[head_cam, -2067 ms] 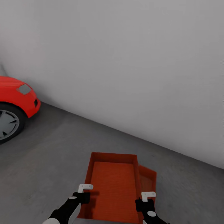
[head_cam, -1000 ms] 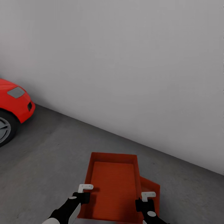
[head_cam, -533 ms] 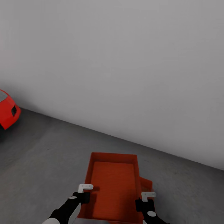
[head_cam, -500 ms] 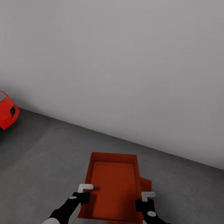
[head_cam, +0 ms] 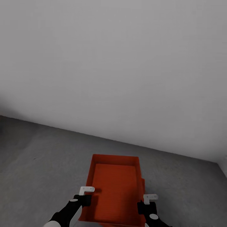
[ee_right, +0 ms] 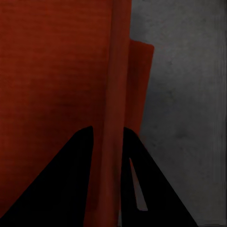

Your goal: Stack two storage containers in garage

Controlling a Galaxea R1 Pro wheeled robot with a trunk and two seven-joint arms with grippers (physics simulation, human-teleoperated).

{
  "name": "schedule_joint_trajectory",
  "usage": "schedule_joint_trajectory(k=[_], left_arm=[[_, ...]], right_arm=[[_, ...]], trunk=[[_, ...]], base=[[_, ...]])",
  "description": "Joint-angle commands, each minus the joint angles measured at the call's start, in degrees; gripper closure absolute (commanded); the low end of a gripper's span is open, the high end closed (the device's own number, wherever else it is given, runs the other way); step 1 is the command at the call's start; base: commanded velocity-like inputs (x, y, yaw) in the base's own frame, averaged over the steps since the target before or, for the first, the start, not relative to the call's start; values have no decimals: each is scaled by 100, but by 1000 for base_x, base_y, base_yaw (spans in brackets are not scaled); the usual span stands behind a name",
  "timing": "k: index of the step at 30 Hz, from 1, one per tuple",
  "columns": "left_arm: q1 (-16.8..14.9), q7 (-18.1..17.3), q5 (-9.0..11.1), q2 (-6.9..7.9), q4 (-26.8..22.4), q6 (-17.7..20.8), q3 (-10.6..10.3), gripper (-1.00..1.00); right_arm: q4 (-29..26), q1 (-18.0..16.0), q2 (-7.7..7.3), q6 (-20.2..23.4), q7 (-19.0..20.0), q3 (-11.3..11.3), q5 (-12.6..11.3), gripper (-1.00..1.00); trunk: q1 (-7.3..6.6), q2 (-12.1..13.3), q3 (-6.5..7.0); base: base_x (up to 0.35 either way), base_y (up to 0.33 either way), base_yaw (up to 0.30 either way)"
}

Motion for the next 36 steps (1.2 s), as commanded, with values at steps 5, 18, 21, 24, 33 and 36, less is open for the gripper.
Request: schedule_joint_trajectory(k=[5, 18, 21, 24, 33, 36], left_arm=[[-5, 15, 87, 11, -34, 33, -28, 100], [-5, 15, 87, 11, -27, 33, -28, 100], [-5, 15, 87, 11, -27, 33, -28, 100], [-5, 15, 87, 11, -27, 33, -28, 100], [-5, 13, 87, 11, -26, 47, -28, 100], [-5, 13, 87, 11, -27, 50, -29, 100]], right_arm=[[348, -5, -21, -11, -12, 59, -87, 100], [348, -5, -21, -11, -12, 61, -87, 100], [348, -5, -23, -11, -12, 60, -87, 100], [348, -5, -21, -11, -12, 60, -87, 100], [348, -5, -29, -11, -12, 61, -87, 100], [348, -5, -30, -11, -12, 61, -87, 100]], trunk=[[0, -3, -5], [0, -3, -5], [0, -3, -5], [0, -3, -5], [0, -3, -5], [0, -3, -5]], base=[[0, 0, -242], [0, 0, -234], [0, 0, -225], [0, 0, -225], [17, 51, -133], [102, 274, -3]])
